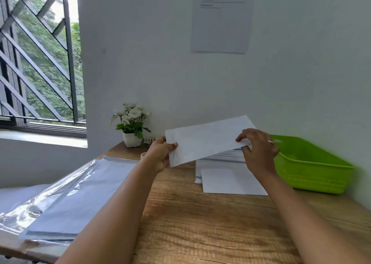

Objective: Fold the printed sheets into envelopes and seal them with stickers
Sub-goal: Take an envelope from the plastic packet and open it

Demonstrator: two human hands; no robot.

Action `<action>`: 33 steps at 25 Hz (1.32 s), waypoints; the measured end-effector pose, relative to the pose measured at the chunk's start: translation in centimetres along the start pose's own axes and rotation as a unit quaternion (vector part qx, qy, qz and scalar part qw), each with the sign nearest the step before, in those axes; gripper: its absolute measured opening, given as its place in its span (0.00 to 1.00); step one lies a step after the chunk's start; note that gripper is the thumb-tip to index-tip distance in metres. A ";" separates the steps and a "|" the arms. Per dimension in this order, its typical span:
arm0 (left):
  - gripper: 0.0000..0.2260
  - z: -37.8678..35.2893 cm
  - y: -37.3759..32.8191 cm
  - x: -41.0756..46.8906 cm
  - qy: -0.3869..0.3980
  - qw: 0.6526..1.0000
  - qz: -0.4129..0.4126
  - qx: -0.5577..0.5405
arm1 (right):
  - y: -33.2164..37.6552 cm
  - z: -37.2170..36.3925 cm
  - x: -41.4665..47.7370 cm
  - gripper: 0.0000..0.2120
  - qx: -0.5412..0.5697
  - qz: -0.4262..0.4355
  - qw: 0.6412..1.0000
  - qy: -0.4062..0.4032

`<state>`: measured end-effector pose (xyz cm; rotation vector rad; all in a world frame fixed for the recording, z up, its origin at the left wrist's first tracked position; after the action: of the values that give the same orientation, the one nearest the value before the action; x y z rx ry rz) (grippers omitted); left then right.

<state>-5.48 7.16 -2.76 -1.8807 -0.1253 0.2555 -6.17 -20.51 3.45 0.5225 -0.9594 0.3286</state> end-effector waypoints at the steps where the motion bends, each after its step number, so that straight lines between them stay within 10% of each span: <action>1: 0.25 -0.3 0.1 0.1 0.008 1.000 -0.008 -0.019 | -0.5 -0.1 -0.1 0.18 0.005 -0.007 1.000 -0.002; 7: 0.39 -3.6 0.5 -1.9 0.094 0.993 -0.042 0.056 | 0.2 0.3 -0.4 0.22 0.092 0.017 0.994 -0.047; 18: 0.21 -2.3 2.0 -1.9 -0.012 0.986 0.003 0.164 | -0.5 -2.6 1.0 0.20 0.035 -0.137 0.990 0.028; 23: 0.14 -2.4 1.8 -1.5 0.048 0.992 0.015 0.113 | -0.9 -8.4 -2.1 0.39 0.157 -0.159 0.905 0.362; 27: 0.22 -3.1 2.7 -1.2 0.059 0.993 0.006 0.098 | -2.9 -7.0 -2.6 0.50 0.090 -0.144 0.862 0.477; 33: 0.24 -2.1 3.9 -1.1 0.001 0.980 0.020 0.199 | -4.2 -7.1 -3.8 0.34 -0.028 -0.099 0.853 0.511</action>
<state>-6.23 3.78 -5.70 -1.4858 -0.0321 0.2835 -1.33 -20.20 -4.20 0.3082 0.1273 0.3281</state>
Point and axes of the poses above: each hand's wrist, its own x-axis towards the middle knuckle, its own z-axis out of the back of the hand, y = z × x, the point moved 7 cm from there along x, towards the middle knuckle, and after that the axes turned 5 degrees about z, right-handed, at the moved point
